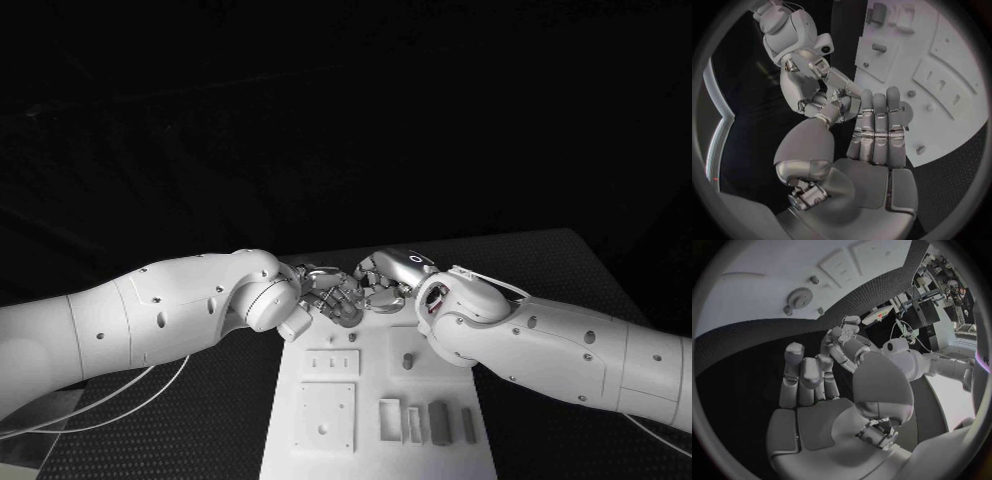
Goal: Assemble the parts on the task board
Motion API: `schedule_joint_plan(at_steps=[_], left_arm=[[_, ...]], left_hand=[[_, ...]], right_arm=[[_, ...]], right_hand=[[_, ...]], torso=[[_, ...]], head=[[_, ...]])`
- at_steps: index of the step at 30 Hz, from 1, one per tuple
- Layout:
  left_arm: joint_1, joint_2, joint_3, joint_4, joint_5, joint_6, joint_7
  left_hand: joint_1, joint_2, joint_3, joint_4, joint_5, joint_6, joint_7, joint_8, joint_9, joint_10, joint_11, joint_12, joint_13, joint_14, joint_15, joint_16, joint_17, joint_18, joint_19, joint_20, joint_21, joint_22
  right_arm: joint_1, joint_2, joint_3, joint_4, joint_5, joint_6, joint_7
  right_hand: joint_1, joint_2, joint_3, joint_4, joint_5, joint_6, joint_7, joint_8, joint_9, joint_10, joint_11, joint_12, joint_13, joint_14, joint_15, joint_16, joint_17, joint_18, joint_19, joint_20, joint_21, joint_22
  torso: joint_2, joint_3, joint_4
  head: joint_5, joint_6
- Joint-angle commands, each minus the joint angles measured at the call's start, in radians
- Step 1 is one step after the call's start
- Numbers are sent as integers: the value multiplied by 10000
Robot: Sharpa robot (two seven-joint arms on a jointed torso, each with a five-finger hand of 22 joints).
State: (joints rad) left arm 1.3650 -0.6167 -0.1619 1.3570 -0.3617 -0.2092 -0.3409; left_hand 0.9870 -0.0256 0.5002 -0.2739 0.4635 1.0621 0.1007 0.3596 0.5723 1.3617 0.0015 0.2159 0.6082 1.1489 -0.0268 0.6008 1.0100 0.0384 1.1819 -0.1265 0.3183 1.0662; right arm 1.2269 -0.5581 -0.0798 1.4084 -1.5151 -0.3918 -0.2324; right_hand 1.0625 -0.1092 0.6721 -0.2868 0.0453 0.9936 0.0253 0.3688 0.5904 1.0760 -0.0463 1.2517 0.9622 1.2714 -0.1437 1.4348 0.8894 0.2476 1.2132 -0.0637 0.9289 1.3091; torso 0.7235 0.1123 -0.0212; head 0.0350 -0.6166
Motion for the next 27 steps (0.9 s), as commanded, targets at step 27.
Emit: schedule_joint_plan(at_steps=[27], left_arm=[[36,-30,38,43,-82,96,75]], left_hand=[[-395,-520,108,211,-395,-10,-126,-218,423,-434,143,-15,25,-256,91,-93,-70,193,-144,103,-356,92]], right_arm=[[-78,-52,-35,-28,-68,245,-256]], right_hand=[[-5,77,69,-16,36,1031,353,62,154,94,-24,-44,-11,48,-75,4,-16,142,4,-55,28,45]], torso=[[1,0,0]], head=[[-9,-41]])
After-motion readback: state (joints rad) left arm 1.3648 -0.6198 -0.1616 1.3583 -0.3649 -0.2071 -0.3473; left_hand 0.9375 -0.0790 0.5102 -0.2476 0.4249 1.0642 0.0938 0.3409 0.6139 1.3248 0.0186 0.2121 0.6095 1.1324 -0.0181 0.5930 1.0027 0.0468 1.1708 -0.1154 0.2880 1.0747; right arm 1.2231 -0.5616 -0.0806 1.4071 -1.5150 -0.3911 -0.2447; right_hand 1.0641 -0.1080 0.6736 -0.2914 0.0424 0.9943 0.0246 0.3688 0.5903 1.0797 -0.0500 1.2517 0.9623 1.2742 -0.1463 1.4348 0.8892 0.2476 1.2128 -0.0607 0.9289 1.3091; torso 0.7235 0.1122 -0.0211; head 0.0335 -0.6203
